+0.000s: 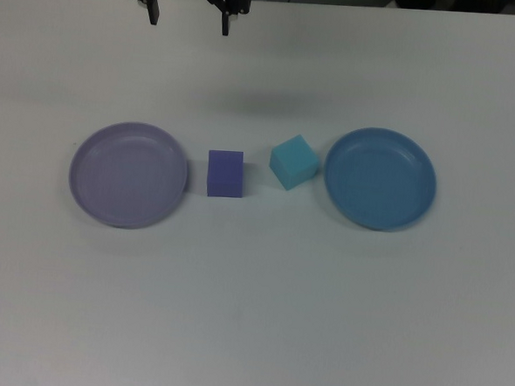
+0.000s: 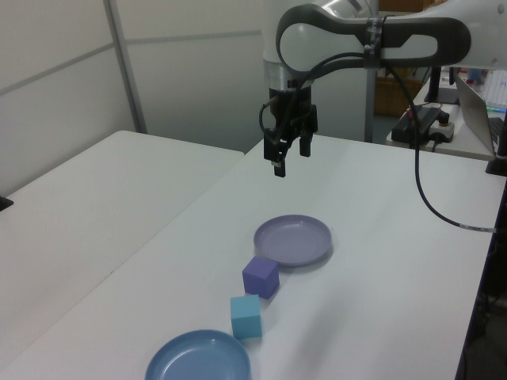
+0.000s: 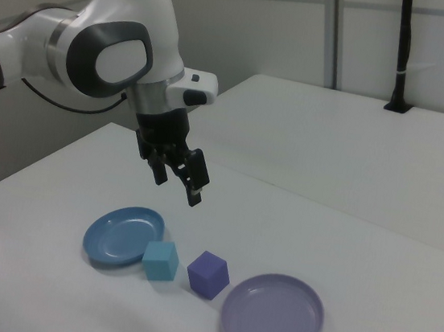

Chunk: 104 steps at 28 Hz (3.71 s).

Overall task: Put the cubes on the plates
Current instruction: 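Lower the gripper onto the purple cube and grasp it, then carry the purple cube onto the lavender plate and release it, then move the gripper to the cyan cube and grasp it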

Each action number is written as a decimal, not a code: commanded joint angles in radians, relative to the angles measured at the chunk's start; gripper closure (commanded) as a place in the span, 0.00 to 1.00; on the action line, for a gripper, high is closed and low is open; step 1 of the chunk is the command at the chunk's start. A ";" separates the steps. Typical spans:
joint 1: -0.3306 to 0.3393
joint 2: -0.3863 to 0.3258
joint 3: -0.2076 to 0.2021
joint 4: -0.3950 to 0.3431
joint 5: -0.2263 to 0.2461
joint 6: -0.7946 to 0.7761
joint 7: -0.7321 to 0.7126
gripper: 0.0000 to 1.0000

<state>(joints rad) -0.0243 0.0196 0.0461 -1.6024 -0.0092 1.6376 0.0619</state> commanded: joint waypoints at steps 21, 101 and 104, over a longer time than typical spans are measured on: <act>0.060 0.319 0.024 -0.159 -0.138 0.449 -0.065 0.00; 0.050 0.284 0.120 -0.156 -0.022 0.426 -0.120 0.00; 0.107 0.292 0.120 -0.156 -0.026 0.432 -0.108 0.00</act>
<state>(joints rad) 0.0195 0.3101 0.1739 -1.7495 -0.0456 2.0743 -0.0509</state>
